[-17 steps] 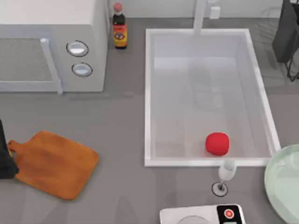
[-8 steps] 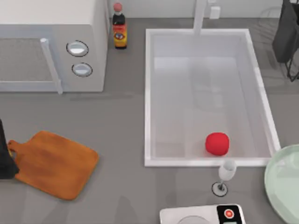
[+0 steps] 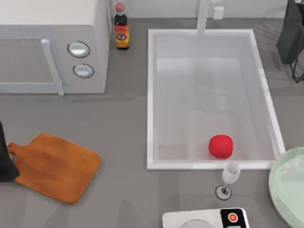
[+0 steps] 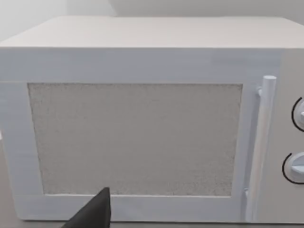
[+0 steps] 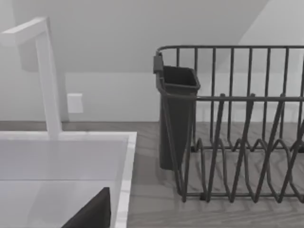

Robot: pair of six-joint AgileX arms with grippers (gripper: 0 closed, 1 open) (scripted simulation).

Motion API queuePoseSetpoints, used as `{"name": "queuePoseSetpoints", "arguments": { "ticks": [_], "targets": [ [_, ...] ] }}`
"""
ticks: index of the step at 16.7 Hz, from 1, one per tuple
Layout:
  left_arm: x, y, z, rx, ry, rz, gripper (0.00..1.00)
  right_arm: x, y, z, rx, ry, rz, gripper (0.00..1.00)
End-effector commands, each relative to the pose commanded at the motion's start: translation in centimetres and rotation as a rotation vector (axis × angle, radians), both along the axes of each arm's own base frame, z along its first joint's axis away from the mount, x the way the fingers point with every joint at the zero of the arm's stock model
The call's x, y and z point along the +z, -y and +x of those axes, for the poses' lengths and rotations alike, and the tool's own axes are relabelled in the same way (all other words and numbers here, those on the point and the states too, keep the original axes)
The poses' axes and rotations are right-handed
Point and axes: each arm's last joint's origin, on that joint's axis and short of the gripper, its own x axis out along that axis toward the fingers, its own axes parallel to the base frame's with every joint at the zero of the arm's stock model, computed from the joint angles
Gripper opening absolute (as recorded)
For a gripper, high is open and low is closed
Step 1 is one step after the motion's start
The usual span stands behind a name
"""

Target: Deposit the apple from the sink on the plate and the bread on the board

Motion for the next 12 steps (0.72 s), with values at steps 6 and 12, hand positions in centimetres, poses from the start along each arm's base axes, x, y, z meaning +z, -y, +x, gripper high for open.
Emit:
{"name": "queuePoseSetpoints", "arguments": {
  "ticks": [6,12],
  "targets": [
    [0.0,0.0,0.0,0.000,0.000,0.000,1.00,2.9,-0.5,0.3,0.039,-0.108,0.040,1.00],
    [0.0,0.0,0.0,0.000,0.000,0.000,1.00,8.6,-2.5,5.0,0.111,-0.499,0.115,1.00]
  ]
}}
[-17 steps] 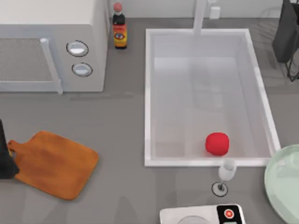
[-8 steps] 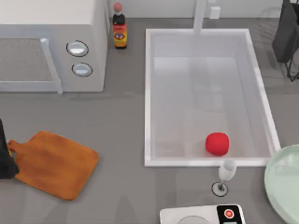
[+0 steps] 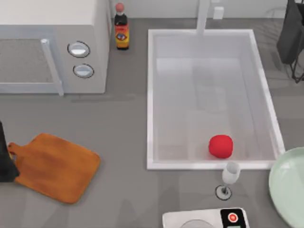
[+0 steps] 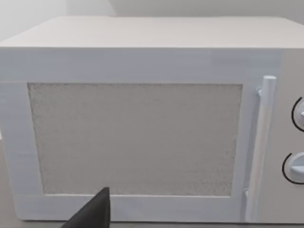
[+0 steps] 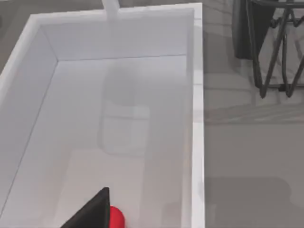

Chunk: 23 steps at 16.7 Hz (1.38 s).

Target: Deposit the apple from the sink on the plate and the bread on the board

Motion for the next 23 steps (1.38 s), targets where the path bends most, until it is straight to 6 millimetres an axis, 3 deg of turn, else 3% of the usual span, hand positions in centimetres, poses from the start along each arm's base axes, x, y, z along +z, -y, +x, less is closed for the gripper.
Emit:
{"name": "queuePoseSetpoints", "arguments": {
  "ticks": [3,5,9,12,17,23],
  "targets": [
    [0.0,0.0,0.0,0.000,0.000,0.000,1.00,1.6,-2.3,4.9,0.027,-0.253,0.009,1.00],
    [0.0,0.0,0.0,0.000,0.000,0.000,1.00,1.5,-4.3,8.5,0.036,-0.422,0.001,1.00],
    [0.0,0.0,0.0,0.000,0.000,0.000,1.00,-1.4,-9.0,15.1,0.033,-0.732,-0.049,1.00],
    [0.0,0.0,0.0,0.000,0.000,0.000,1.00,-4.7,-12.2,18.5,0.018,-0.907,-0.098,1.00],
    [0.0,0.0,0.0,0.000,0.000,0.000,1.00,-8.4,-15.3,20.8,-0.004,-1.058,-0.155,1.00],
    [0.0,0.0,0.0,0.000,0.000,0.000,1.00,-8.7,-15.4,21.0,-0.009,-1.069,-0.157,1.00]
  ]
}}
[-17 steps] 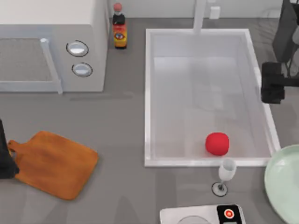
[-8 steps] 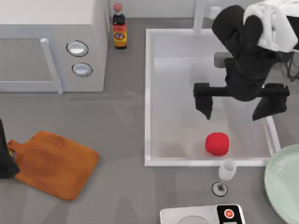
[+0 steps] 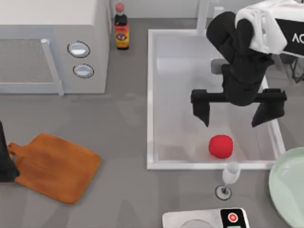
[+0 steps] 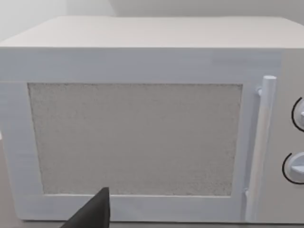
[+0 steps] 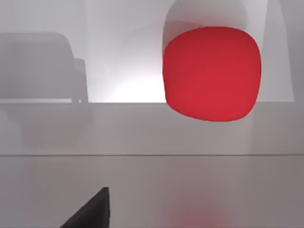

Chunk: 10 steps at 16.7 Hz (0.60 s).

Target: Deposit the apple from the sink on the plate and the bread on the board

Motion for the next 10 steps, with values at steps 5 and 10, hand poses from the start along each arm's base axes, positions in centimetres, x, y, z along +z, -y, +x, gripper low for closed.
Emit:
{"name": "queuePoseSetpoints", "arguments": {
  "ticks": [5,10],
  "targets": [
    [0.0,0.0,0.0,0.000,0.000,0.000,1.00,-3.2,-0.3,0.5,0.001,-0.001,-0.001,1.00],
    [0.0,0.0,0.0,0.000,0.000,0.000,1.00,-10.2,-0.5,0.6,0.003,-0.002,-0.001,1.00]
  ]
}}
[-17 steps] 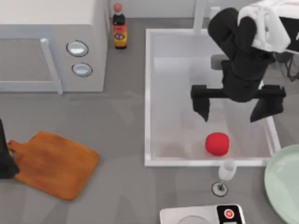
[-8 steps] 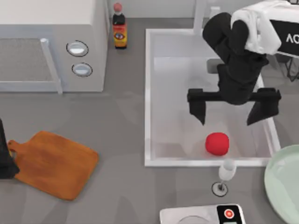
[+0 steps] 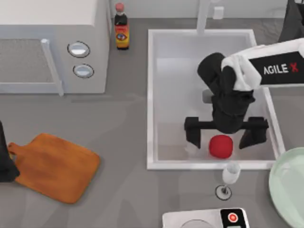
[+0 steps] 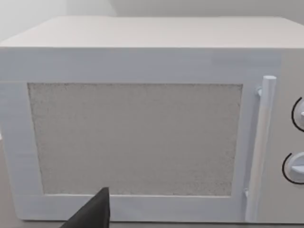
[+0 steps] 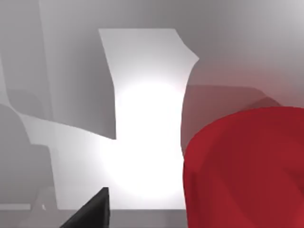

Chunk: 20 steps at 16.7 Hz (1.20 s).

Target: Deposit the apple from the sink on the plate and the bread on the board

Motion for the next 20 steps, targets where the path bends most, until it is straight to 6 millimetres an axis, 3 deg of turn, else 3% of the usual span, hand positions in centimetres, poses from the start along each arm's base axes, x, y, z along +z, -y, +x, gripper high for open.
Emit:
{"name": "queuePoseSetpoints", "arguments": {
  "ticks": [4,9,20],
  "targets": [
    [0.0,0.0,0.0,0.000,0.000,0.000,1.00,-4.4,0.2,-0.5,0.001,0.002,0.001,1.00],
    [0.0,0.0,0.0,0.000,0.000,0.000,1.00,-5.1,0.3,-0.7,0.001,0.001,0.000,1.00],
    [0.0,0.0,0.0,0.000,0.000,0.000,1.00,-5.1,0.3,-0.7,0.001,0.001,0.000,0.17]
  ]
}}
